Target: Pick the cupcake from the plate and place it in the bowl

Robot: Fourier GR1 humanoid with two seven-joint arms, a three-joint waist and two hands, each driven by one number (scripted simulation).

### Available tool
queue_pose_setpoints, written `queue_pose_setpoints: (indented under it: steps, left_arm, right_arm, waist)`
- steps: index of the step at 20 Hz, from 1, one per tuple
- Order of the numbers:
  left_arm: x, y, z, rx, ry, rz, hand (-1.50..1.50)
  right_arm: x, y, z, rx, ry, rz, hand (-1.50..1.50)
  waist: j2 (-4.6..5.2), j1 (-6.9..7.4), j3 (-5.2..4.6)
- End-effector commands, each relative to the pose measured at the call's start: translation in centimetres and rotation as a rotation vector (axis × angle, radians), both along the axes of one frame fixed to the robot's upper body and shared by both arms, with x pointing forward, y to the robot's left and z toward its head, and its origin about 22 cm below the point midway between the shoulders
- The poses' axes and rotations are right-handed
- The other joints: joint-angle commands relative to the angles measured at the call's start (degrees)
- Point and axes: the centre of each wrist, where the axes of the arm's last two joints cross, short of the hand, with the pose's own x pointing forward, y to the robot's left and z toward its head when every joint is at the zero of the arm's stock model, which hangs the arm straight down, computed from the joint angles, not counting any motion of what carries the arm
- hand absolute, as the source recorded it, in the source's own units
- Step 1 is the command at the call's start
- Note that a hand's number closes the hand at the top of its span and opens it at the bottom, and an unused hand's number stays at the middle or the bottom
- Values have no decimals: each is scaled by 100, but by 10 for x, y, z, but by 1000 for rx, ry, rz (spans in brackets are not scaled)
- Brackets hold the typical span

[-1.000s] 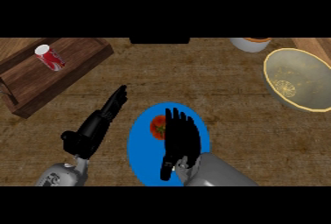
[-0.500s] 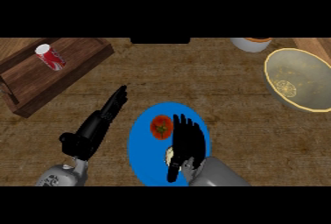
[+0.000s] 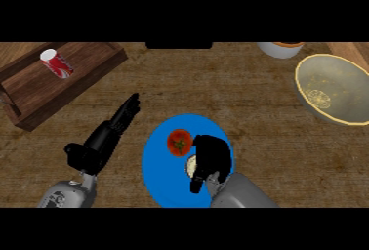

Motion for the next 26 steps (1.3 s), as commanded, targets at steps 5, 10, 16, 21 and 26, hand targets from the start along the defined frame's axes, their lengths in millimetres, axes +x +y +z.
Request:
queue_pose_setpoints:
  steps: [5, 10, 16, 21, 26]
  left_arm:
    - [9, -13, 5, -14, 5, -15, 0]
    - [4, 14, 4, 0, -7, -1, 0]
    - [3, -8, 10, -3, -13, 10, 0]
    - [-8, 2, 11, 0, 1, 10, 0]
    - [1, 13, 6, -4, -20, 15, 0]
  right_arm:
    - [5, -13, 5, -46, -96, -36, 150]
    - [1, 11, -2, -59, -127, -34, 150]
    - [96, -128, 25, -62, -174, 57, 150]
    - [105, -130, 38, -260, -345, -35, 150]
    - [113, -148, 87, -187, -631, -116, 150]
  waist:
    - [4, -24, 0]
    - [8, 18, 0]
    - [52, 81, 7]
    - [6, 54, 2]
    - [3, -16, 2]
